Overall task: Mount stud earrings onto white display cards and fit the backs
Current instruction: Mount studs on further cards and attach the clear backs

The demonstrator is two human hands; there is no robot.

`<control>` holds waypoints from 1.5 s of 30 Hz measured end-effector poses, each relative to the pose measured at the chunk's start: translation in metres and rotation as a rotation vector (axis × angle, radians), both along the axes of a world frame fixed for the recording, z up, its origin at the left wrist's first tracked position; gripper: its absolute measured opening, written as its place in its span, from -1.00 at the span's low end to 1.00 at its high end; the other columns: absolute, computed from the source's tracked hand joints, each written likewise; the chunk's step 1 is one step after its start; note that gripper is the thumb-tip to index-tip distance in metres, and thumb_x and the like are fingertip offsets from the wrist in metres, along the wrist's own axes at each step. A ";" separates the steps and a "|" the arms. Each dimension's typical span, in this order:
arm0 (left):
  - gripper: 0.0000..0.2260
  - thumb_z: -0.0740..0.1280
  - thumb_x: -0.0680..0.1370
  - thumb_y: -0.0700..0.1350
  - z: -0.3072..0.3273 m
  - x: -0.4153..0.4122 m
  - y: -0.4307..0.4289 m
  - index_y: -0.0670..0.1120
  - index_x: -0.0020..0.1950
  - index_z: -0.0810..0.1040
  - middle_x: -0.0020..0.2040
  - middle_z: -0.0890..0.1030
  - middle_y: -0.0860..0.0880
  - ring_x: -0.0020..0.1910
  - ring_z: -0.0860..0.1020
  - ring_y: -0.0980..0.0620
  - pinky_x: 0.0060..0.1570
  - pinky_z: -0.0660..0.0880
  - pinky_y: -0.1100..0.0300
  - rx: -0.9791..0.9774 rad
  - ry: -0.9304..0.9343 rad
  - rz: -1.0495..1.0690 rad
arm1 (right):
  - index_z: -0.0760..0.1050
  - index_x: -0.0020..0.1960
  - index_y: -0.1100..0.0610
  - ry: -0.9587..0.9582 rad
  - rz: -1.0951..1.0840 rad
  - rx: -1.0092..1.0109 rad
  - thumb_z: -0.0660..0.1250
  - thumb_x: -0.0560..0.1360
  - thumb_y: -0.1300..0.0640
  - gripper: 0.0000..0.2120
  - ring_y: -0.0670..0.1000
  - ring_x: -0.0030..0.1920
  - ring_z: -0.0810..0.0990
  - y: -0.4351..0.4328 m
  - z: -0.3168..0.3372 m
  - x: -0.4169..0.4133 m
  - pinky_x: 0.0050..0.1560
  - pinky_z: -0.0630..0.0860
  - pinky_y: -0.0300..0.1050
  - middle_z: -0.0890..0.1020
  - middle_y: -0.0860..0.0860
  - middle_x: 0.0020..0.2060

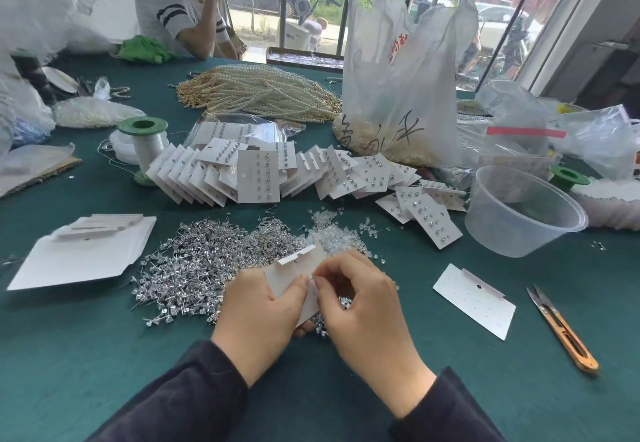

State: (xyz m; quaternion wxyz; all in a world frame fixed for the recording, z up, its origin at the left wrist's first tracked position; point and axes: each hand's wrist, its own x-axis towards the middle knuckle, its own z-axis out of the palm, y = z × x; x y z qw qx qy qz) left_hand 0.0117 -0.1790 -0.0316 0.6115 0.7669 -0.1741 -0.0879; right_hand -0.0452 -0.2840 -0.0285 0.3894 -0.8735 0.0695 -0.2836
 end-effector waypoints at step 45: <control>-0.50 0.31 0.32 0.29 0.018 0.002 0.005 -0.15 -0.46 0.50 -0.57 0.49 0.01 -0.55 0.41 0.11 -0.50 0.32 0.25 0.048 -0.063 -0.155 | 0.49 -0.28 0.11 -0.143 -0.076 0.014 0.31 0.37 0.24 -0.92 -0.11 -0.32 0.49 0.002 0.001 -0.002 -0.28 0.43 -0.29 0.50 -0.08 -0.35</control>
